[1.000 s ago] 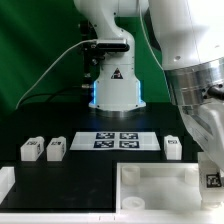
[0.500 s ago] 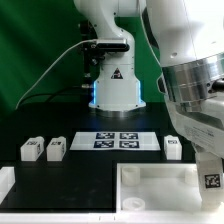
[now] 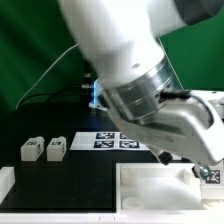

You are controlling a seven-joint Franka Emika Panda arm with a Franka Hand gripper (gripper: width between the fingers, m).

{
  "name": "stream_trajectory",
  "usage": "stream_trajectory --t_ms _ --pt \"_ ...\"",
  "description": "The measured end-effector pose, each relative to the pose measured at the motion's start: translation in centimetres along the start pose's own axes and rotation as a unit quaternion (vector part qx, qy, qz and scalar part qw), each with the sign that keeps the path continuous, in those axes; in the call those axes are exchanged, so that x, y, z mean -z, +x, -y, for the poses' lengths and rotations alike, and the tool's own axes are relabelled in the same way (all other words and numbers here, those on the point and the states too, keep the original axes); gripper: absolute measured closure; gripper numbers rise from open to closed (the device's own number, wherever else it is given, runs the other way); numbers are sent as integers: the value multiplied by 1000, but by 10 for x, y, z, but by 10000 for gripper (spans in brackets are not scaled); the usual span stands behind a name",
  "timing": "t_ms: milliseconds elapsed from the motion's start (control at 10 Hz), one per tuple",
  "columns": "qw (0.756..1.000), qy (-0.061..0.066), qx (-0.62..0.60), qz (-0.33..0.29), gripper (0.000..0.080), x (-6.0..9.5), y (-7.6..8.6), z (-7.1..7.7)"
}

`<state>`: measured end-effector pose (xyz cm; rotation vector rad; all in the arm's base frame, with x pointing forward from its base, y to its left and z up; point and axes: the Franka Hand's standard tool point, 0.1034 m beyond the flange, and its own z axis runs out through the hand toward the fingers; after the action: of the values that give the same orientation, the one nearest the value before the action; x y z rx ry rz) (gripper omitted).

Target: Assemble one leg

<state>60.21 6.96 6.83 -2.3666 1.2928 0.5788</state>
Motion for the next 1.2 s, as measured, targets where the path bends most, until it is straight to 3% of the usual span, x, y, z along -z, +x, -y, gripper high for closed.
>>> stream_trajectory --t_ms 200,300,700,800,900,1000,1200 --pt "997 -28 0 70 151 1 -2 -9" --pt "996 -33 0 82 151 1 -5 -9" --pt "996 -38 7 76 151 6 -5 -5" --pt "995 -61 17 74 151 11 -10 -4" --pt "993 -95 41 57 151 16 -16 2" --pt "992 -106 57 46 151 14 -21 7" --pt "992 -103 56 43 151 13 -20 7"
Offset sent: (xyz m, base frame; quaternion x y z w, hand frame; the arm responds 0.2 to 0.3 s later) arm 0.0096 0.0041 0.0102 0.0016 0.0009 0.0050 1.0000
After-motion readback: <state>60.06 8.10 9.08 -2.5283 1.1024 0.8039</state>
